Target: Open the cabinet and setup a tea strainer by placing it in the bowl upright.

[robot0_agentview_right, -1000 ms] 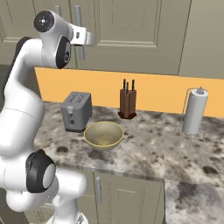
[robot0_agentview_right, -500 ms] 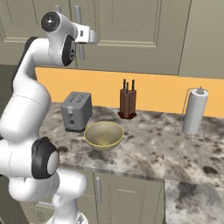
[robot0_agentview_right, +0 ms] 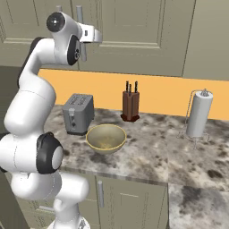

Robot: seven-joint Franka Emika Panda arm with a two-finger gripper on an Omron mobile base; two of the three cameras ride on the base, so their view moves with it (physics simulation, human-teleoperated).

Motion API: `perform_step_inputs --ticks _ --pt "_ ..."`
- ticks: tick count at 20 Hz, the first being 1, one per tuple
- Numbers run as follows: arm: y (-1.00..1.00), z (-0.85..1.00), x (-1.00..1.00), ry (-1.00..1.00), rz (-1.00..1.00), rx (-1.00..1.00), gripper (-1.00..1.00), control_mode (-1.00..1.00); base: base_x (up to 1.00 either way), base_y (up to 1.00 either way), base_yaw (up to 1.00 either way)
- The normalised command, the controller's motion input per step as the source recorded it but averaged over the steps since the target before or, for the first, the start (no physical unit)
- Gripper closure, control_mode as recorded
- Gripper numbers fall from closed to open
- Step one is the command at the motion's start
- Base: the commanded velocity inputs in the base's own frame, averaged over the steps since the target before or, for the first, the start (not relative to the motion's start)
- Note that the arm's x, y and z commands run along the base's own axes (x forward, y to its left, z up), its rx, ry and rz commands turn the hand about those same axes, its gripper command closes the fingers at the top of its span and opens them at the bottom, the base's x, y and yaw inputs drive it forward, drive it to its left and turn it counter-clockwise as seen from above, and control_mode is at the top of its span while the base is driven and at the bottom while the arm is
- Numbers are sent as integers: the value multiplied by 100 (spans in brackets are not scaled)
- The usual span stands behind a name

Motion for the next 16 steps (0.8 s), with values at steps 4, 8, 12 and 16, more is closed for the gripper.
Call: perform_step_inputs --ticks 4,8,12,16 --pt "1 0 11 -3 0 0 -100 -100 0 0 0" --pt "2 0 5 0 0 0 100 -100 0 0 0" --pt "0 0 0 0 0 0 100 -100 0 0 0" --pt "-1 0 -8 0 -1 0 100 -100 0 0 0"
